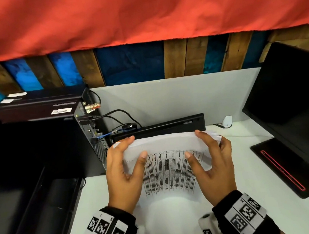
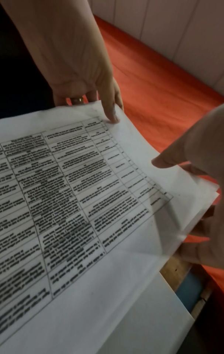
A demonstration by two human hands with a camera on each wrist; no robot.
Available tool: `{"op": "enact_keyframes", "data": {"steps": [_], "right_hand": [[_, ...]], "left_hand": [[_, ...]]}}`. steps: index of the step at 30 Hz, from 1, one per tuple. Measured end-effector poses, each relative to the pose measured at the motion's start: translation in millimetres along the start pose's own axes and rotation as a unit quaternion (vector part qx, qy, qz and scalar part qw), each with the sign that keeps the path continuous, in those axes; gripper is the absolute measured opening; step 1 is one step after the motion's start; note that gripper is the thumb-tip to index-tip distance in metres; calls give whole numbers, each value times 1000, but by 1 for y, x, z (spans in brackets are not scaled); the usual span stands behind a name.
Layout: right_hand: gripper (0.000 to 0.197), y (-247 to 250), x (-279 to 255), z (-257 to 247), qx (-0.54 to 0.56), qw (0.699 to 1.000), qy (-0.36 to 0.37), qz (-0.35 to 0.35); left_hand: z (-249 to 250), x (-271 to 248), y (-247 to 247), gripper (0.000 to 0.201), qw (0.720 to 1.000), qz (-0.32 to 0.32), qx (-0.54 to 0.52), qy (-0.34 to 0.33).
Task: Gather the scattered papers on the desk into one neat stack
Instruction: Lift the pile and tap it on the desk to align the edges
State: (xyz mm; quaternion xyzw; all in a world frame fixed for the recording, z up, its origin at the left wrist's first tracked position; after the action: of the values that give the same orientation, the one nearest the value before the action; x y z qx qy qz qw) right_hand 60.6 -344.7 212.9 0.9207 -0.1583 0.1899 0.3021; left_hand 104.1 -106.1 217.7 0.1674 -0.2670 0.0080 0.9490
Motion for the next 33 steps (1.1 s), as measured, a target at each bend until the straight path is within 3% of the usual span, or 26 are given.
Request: {"op": "enact_keyframes", "data": {"steps": [3,7,10,13,15,19,22,24,26,29,33], "right_hand": [[54,3,0,-1,12,1000,-4,11],[55,-1,1,-4,13,1000,1,1],[59,0,2,-1,22,1000,-6,7],[75,1,1,13,127,991,-27,19],[80,-6,-2,24,230,971,-60,14],[58,-19,-5,34,264,960,-92,-21],[58,-16,-6,45,284,953,-109,2],[55,-22,-5,42,288,951,-108,-26],[52,-26,-5,38,286,952,-100,-39],[51,-20,-4,36,304,948,-93,0],[49,-19,0,24,305,949,-80,0]], "left_hand": [[-9,-4,1,46,999,-1,-44,29],[-2,-7,-2,48,1000,-8,-17,15],[-17,-5,0,56,996,3,-75,55],[-39,-9,-2,80,976,-1,-190,103],[-51,-16,-14,78,961,-31,-236,139],[-60,-29,-31,62,953,-76,-237,174],[-65,-29,-26,69,952,-63,-242,176],[-63,-29,-32,77,950,-82,-242,177],[-61,-30,-34,76,952,-85,-237,176],[-62,-27,-28,73,952,-61,-242,175],[-45,-23,-33,81,959,-77,-235,140]]}}
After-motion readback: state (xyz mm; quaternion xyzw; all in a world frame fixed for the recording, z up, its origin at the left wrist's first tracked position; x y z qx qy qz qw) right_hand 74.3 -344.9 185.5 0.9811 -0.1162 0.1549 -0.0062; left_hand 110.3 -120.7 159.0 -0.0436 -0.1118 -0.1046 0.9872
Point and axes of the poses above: each hand's wrist, its own x-axis towards the middle knuckle, its own y-axis out of the back of the hand, z = x × y, the point moved 9 cm from there along x, towards the middle knuckle, and after that the axes turned 12 degrees about -z, right-handed, at the moved point
